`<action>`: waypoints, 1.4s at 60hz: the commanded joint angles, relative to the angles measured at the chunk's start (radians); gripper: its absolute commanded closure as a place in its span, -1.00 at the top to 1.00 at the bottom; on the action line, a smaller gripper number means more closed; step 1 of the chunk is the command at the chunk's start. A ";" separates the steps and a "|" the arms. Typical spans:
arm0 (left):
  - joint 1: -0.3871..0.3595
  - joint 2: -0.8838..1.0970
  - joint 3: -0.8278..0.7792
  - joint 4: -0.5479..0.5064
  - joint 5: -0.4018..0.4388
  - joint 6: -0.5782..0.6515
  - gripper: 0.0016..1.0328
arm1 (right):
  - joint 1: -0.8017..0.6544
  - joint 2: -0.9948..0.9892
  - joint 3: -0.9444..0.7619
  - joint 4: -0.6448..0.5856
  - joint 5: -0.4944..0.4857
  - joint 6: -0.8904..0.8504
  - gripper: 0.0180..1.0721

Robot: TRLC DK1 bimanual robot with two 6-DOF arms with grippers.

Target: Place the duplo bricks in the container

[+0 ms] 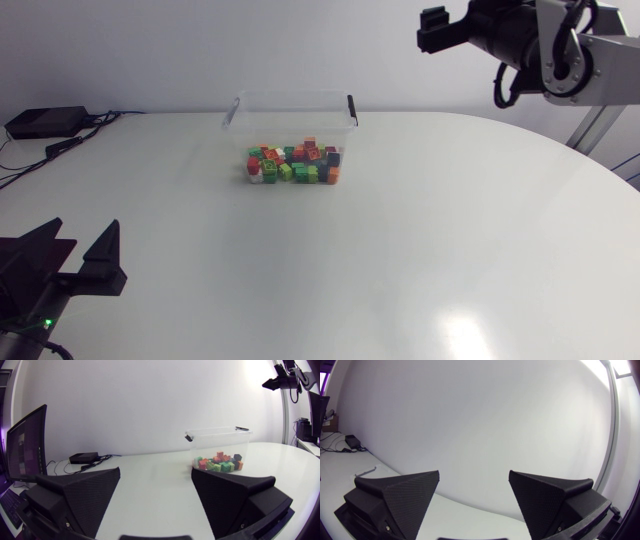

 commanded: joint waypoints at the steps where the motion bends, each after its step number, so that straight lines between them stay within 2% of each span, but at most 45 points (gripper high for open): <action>1: 0.003 -0.008 -0.023 0.013 0.001 -0.024 0.92 | -0.044 -0.051 -0.078 0.018 0.012 -0.019 0.91; 22: 0.015 -0.008 -0.023 0.013 0.001 -0.021 0.92 | -0.200 -0.323 -0.362 0.064 0.004 -0.017 0.91; 27: 0.015 -0.008 -0.023 0.013 0.001 -0.019 0.92 | -0.225 -0.401 -0.477 0.102 0.001 -0.017 0.91; 57: 0.015 -0.008 -0.023 0.013 0.001 -0.019 0.92 | -0.240 -0.771 -0.845 0.117 0.011 -0.008 0.91; 69: 0.015 -0.008 -0.023 0.013 0.001 -0.019 0.92 | -0.238 -0.976 -0.980 0.068 0.012 -0.014 0.91; 84: -0.003 -0.005 -0.024 0.015 0.007 -0.045 0.92 | -0.232 -1.116 -1.049 -0.036 -0.013 0.060 0.91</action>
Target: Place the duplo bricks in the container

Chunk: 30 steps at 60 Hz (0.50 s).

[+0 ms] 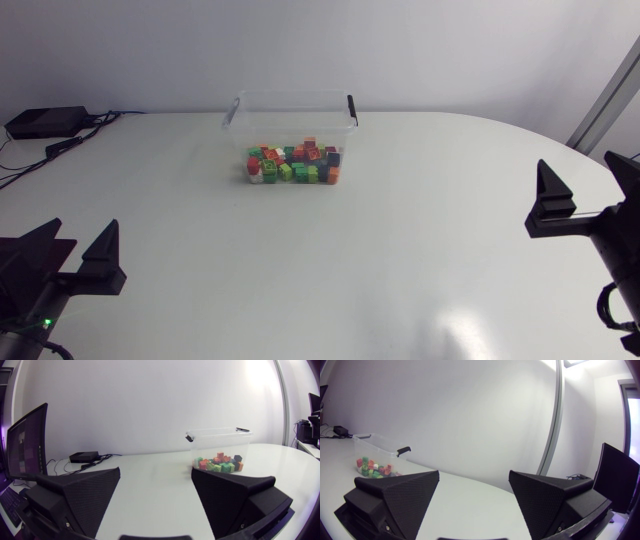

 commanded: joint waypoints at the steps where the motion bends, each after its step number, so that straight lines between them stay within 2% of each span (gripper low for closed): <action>1: -0.009 -0.005 -0.024 0.016 0.007 -0.031 0.92 | 0.003 -0.046 -0.044 -0.031 -0.006 0.046 0.91; 30: -0.050 0.002 -0.026 0.022 0.022 -0.089 0.92 | 0.016 -0.321 -0.177 -0.244 -0.059 0.211 0.91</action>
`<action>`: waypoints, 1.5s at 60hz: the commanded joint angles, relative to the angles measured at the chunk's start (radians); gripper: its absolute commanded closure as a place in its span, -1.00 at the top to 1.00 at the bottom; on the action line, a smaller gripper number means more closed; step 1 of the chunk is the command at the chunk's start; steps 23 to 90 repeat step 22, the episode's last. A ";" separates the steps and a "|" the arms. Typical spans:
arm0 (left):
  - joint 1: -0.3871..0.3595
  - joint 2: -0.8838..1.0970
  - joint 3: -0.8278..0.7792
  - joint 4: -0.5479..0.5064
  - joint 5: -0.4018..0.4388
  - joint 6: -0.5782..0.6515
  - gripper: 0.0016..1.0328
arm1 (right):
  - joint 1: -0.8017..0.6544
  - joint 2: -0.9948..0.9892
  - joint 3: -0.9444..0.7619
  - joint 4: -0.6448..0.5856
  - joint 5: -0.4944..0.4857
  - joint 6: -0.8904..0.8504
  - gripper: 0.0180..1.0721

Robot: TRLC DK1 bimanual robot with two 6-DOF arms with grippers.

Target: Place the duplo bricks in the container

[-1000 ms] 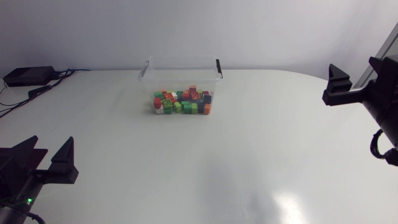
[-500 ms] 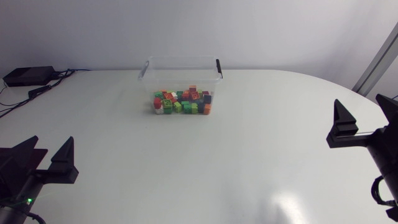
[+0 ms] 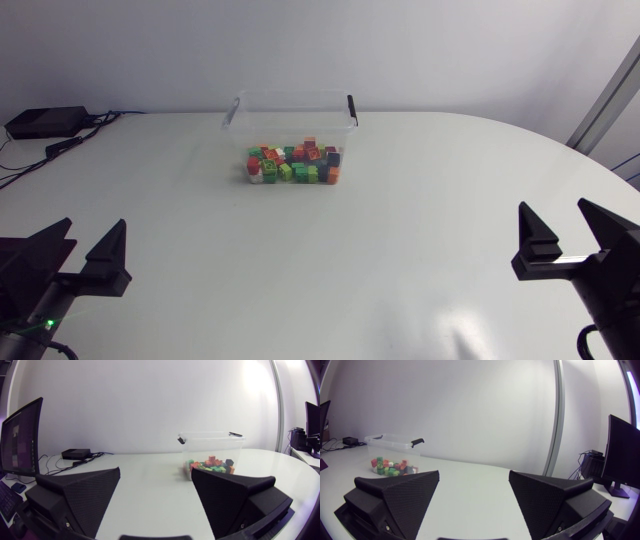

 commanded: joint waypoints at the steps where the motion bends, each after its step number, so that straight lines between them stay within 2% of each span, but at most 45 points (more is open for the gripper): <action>1: -0.011 0.002 -0.026 0.021 0.007 -0.034 0.92 | 0.010 -0.046 -0.041 -0.031 -0.010 0.054 0.91; 10: -0.023 0.004 -0.027 0.023 0.011 -0.051 0.92 | 0.014 -0.126 -0.080 -0.093 -0.025 0.102 0.91; 90: -0.023 0.004 -0.027 0.023 0.011 -0.051 0.92 | 0.014 -0.126 -0.080 -0.093 -0.025 0.102 0.91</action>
